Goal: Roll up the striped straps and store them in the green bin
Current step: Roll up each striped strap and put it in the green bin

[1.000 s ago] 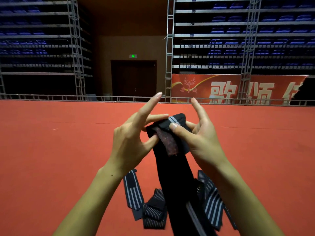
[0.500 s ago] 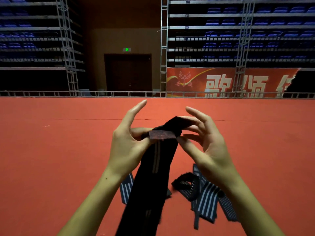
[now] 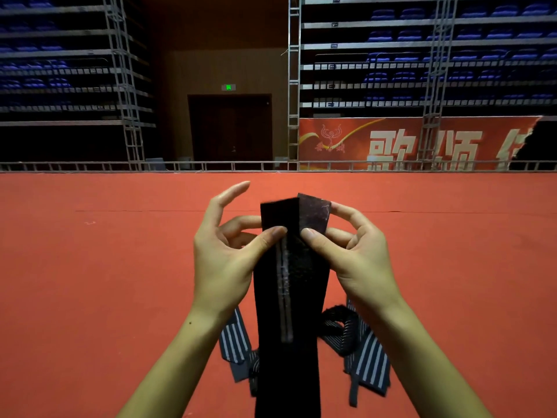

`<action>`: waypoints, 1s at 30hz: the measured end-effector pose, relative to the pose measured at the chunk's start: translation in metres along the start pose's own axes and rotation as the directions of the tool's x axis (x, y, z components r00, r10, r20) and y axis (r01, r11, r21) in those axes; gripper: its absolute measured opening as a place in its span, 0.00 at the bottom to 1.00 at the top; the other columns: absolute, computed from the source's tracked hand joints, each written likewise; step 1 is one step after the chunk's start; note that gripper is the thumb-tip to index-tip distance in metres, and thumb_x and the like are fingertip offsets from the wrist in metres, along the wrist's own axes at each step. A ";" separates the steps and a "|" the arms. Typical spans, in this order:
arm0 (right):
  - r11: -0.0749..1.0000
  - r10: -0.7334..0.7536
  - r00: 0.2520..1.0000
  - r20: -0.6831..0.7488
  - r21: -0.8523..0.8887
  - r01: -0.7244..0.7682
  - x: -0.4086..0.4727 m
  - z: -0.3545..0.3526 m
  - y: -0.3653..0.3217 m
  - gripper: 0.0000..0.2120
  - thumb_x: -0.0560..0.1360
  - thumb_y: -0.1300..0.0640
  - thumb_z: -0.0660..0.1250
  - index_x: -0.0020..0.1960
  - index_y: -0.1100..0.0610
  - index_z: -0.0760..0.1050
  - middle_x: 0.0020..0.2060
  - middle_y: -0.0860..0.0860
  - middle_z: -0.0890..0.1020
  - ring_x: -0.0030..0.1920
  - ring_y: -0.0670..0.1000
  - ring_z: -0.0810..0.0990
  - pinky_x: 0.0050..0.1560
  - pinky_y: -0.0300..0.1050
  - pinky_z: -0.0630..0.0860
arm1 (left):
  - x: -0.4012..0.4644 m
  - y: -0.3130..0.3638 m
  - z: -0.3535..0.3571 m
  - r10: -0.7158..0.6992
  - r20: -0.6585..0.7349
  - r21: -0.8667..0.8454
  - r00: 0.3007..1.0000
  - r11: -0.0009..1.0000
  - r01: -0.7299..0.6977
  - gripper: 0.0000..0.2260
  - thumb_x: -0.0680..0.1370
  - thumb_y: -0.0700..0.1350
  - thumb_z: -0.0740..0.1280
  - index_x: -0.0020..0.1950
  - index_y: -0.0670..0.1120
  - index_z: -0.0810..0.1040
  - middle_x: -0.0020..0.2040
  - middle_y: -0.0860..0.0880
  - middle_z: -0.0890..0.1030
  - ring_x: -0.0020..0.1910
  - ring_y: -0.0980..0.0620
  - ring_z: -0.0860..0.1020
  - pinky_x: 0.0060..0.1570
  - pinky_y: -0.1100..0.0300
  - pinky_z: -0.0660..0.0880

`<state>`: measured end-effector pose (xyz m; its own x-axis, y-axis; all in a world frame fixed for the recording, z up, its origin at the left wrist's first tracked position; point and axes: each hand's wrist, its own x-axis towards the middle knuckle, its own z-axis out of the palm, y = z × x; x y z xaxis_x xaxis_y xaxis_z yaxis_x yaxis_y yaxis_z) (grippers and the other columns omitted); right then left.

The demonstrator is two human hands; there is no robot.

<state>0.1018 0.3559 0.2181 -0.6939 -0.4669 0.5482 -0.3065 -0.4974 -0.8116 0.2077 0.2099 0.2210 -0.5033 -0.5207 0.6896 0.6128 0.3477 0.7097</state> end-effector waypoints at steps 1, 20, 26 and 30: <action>1.000 0.010 1.000 -0.007 -0.009 -0.010 0.000 0.000 0.001 0.24 0.77 0.65 0.77 0.70 0.55 0.73 0.49 0.59 0.90 0.52 0.59 0.90 0.56 0.52 0.85 | 0.000 -0.001 0.000 -0.006 -0.014 -0.022 1.000 1.000 0.006 0.32 0.74 0.39 0.80 0.75 0.53 0.74 0.48 0.44 0.89 0.47 0.44 0.89 0.49 0.53 0.85; 0.987 0.013 0.986 0.168 -0.157 0.014 0.001 0.001 0.000 0.20 0.81 0.61 0.71 0.72 0.54 0.73 0.49 0.54 0.90 0.52 0.55 0.90 0.53 0.46 0.85 | 0.013 0.007 -0.001 -0.053 0.051 0.020 0.997 0.998 0.052 0.25 0.73 0.41 0.82 0.68 0.50 0.79 0.44 0.44 0.90 0.47 0.45 0.90 0.49 0.55 0.85; 0.998 0.027 0.985 0.171 -0.061 -0.017 -0.001 0.008 0.003 0.17 0.84 0.63 0.67 0.72 0.57 0.74 0.51 0.58 0.90 0.54 0.58 0.90 0.54 0.49 0.86 | 0.012 0.006 0.002 -0.056 -0.024 0.042 0.998 0.997 0.057 0.24 0.73 0.41 0.82 0.67 0.50 0.80 0.46 0.45 0.90 0.46 0.41 0.89 0.46 0.49 0.86; 0.997 0.063 0.989 0.131 0.024 -0.067 -0.002 0.010 0.004 0.16 0.85 0.57 0.67 0.72 0.57 0.76 0.53 0.60 0.89 0.57 0.60 0.89 0.61 0.59 0.84 | 0.010 0.004 0.001 -0.016 -0.062 0.091 0.998 0.996 0.022 0.24 0.73 0.44 0.83 0.66 0.52 0.79 0.46 0.47 0.90 0.46 0.39 0.88 0.48 0.43 0.85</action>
<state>0.1082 0.3474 0.2153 -0.6203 -0.5892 0.5178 -0.2438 -0.4826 -0.8412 0.2044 0.2071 0.2307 -0.4747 -0.5732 0.6679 0.5438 0.4057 0.7346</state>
